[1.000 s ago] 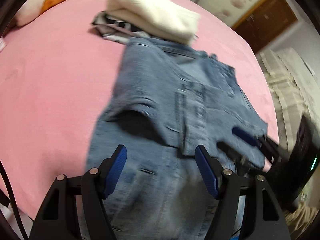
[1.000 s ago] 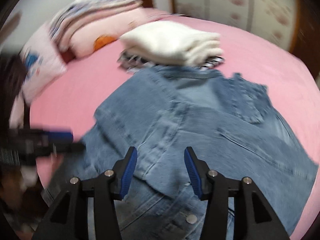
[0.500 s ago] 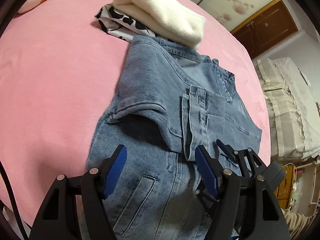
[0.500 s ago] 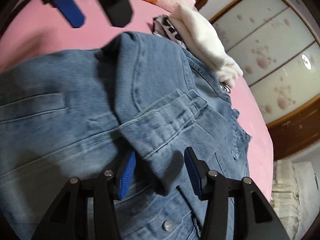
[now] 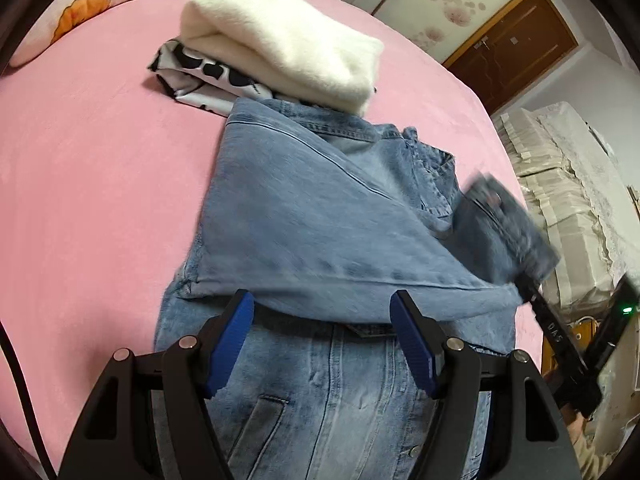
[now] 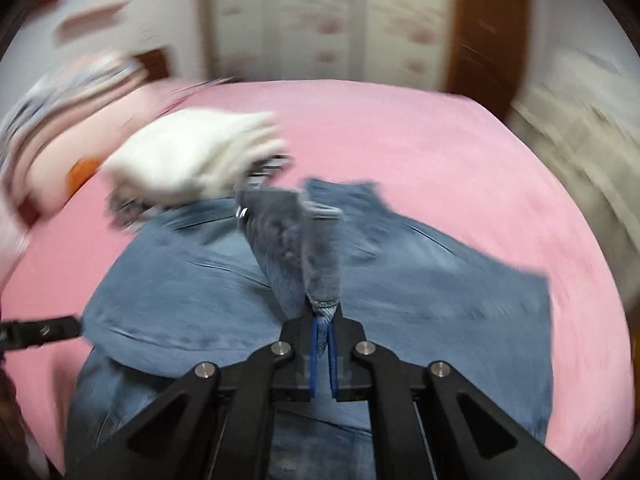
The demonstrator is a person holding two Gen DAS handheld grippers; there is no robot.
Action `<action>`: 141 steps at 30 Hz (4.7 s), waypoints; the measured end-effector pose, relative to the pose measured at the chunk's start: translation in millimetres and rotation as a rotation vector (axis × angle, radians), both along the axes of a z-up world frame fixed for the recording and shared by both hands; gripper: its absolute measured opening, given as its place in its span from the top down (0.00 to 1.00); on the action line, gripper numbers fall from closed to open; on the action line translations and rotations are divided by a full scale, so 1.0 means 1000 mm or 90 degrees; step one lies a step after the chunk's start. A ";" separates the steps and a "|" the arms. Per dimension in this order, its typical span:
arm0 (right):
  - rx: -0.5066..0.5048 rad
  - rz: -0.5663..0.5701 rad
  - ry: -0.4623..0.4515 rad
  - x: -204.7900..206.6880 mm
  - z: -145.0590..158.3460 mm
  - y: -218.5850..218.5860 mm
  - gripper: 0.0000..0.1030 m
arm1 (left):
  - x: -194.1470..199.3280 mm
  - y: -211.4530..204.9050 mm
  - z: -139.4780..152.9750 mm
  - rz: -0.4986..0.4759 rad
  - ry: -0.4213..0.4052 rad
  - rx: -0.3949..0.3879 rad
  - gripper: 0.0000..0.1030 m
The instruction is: Fold large clothes
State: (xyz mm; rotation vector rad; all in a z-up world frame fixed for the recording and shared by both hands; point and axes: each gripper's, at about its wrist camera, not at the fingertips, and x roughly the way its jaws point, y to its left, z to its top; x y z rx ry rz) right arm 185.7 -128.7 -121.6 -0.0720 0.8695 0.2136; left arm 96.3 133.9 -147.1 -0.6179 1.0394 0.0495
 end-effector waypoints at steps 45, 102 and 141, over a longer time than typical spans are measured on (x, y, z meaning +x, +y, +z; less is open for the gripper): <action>0.148 0.142 0.145 0.106 -0.061 -0.077 0.87 | 0.089 0.052 -0.076 -0.011 0.081 0.174 0.84; -0.012 0.022 0.027 0.058 -0.025 -0.013 0.60 | 0.039 0.010 -0.029 0.063 -0.001 0.226 0.66; 0.022 0.076 0.166 0.021 -0.032 -0.074 0.72 | 0.031 -0.064 -0.005 0.018 0.077 0.174 0.41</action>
